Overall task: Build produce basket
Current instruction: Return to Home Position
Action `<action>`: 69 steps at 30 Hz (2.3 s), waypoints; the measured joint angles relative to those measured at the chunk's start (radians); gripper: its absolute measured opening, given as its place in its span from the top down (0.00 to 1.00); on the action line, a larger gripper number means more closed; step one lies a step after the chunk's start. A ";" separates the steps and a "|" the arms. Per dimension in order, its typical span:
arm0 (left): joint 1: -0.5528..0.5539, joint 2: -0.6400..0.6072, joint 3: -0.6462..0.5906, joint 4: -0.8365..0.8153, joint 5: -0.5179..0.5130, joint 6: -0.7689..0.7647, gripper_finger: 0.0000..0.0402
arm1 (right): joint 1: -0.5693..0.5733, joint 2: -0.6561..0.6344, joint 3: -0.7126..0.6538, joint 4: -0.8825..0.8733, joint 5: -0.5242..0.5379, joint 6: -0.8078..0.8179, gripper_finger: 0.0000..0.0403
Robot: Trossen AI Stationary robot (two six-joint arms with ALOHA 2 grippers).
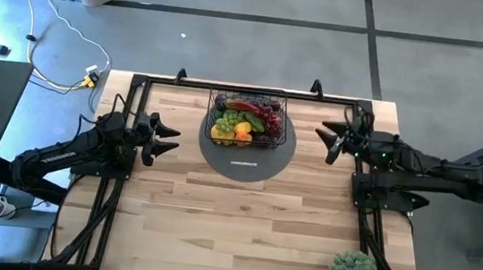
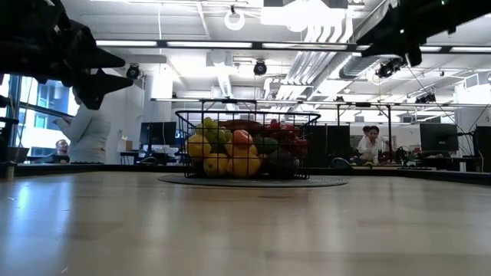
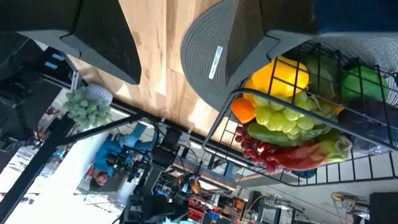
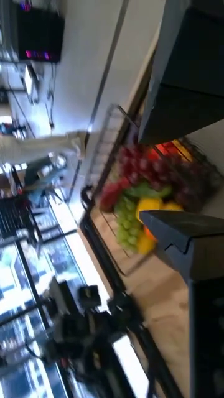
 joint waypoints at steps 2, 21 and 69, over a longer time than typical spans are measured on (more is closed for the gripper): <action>0.000 0.011 0.000 0.000 0.000 0.000 0.44 | 0.016 -0.012 -0.047 0.038 -0.030 0.000 0.59; 0.000 0.022 0.000 0.000 -0.004 -0.052 0.44 | 0.088 -0.241 -0.278 0.135 -0.143 0.024 0.59; 0.000 0.022 0.000 -0.001 -0.003 -0.053 0.44 | 0.088 -0.479 -0.438 0.061 -0.321 0.188 0.59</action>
